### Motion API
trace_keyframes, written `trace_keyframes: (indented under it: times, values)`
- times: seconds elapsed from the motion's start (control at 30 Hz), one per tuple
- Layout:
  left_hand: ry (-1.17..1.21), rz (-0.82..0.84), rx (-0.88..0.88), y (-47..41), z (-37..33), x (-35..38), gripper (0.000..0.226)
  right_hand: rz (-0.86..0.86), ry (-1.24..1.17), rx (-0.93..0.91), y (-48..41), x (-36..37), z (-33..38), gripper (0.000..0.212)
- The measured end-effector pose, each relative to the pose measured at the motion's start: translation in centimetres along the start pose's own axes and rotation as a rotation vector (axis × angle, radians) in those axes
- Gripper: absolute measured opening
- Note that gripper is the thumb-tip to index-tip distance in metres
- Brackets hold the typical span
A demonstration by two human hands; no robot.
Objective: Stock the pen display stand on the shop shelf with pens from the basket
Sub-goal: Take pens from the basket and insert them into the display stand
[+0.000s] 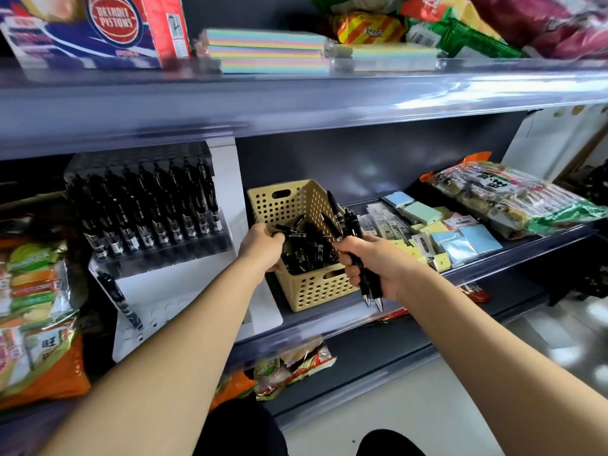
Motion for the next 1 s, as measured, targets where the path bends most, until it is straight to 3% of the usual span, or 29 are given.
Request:
trace_keyframes:
  times: [0.13, 0.27, 0.4, 0.5, 0.7, 0.8, 1.0]
  values:
    - [-0.158, -0.018, 0.111, 2.8, -1.6, -0.4, 0.050, -0.010, -0.024, -0.014, 0.8, 0.6, -0.4, 0.009]
    - [-0.069, -0.023, 0.202, 7.8, -2.6, -1.1, 0.039, 0.040, -0.017, -0.040, 2.2, 2.9, -0.6, 0.010]
    - [0.409, 0.210, -0.093, 11.8, -0.2, 0.5, 0.033, 0.166, 0.012, -0.047, 4.4, 6.7, -0.8, 0.017]
    - [0.611, 0.310, -0.119, 13.8, -0.6, 0.1, 0.030, 0.261, -0.003, -0.039, 5.9, 9.6, -1.1, 0.020]
    - [0.654, 0.226, -0.062, 14.9, -0.3, -3.0, 0.039, 0.325, -0.097, 0.010, 7.7, 12.6, -1.5, 0.011]
    - [0.663, 0.181, -0.059, 15.2, 0.2, -4.2, 0.033, 0.303, -0.130, 0.017, 8.1, 13.4, -1.7, 0.004]
    - [0.671, 0.091, -0.007, 15.7, 0.9, -7.1, 0.029, 0.305, -0.166, 0.049, 8.5, 14.9, -1.9, 0.011]
Point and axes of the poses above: each hand's wrist, its own y-axis away from the middle knuckle, its own x-axis out of the palm, z = x × y, the point moved 10 cm from there along -y, towards the middle knuckle, and after that the axes turned 1 degree about y, right-handed, at the moved point
